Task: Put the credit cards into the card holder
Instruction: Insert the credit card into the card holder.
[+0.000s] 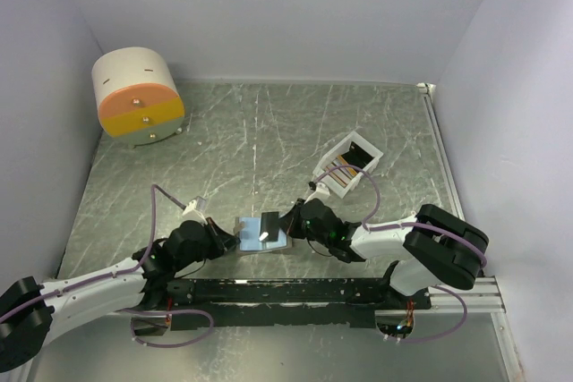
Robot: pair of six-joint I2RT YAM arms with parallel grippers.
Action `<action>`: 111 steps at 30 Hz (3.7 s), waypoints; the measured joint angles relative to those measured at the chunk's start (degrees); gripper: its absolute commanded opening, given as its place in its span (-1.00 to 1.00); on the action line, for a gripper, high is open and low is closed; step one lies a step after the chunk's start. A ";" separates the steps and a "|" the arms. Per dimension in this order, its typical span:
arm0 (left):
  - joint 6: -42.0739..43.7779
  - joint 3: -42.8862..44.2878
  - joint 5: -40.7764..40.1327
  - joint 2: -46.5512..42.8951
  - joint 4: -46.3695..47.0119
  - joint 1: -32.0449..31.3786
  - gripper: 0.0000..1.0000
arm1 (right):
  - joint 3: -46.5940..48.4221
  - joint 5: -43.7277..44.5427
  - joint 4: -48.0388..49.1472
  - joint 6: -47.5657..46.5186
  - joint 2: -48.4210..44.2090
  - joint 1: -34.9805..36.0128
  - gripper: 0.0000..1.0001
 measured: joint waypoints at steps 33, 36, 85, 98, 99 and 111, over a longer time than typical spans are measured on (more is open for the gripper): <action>-0.79 -0.50 0.00 -1.73 -0.59 0.00 -0.86 | 1.68 -0.94 -1.29 0.85 2.36 2.62 -1.00; -0.74 -0.50 0.00 -1.73 -0.59 0.00 -0.86 | 2.60 -1.20 -2.34 0.42 3.15 2.62 -1.00; -0.11 -0.52 0.02 -0.70 0.15 0.00 -0.86 | 9.81 -10.93 -3.04 -6.91 9.11 2.82 -0.37; -0.09 -0.52 0.02 -0.70 0.11 0.00 -0.86 | 9.90 -11.37 -2.47 -9.49 9.35 2.84 -0.43; -0.09 -0.52 0.02 -0.70 0.11 0.00 -0.86 | 9.90 -11.50 -2.47 -9.70 9.35 2.84 -0.43; 0.09 -0.52 0.04 -0.61 0.09 0.00 -0.87 | 9.90 -12.79 -2.43 -10.62 9.35 2.71 -0.46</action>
